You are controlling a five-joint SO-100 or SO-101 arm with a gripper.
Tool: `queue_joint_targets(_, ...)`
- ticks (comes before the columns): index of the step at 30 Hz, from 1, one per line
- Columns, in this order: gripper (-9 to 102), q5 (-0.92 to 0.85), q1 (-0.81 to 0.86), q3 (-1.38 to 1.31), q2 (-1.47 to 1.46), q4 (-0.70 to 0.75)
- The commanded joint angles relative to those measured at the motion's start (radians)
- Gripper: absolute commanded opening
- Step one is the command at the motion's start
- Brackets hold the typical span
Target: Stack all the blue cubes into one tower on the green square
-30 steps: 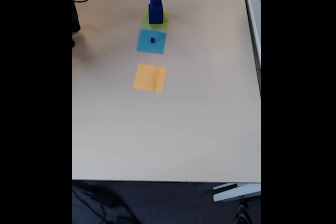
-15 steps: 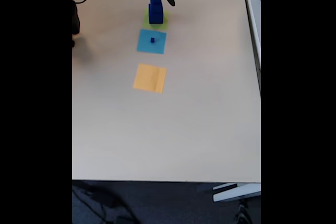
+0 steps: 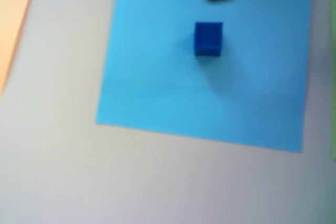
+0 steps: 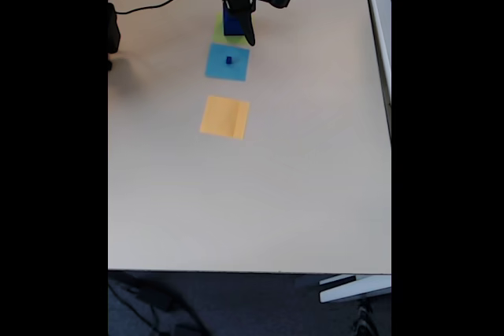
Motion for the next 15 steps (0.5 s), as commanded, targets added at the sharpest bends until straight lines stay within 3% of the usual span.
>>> queue_joint_targets(1, 28, 0.015, 0.003, 0.018, -0.002, -0.034)
queue_joint_targets(15, 25, 0.058, -0.009, 0.164, -0.057, -0.130)
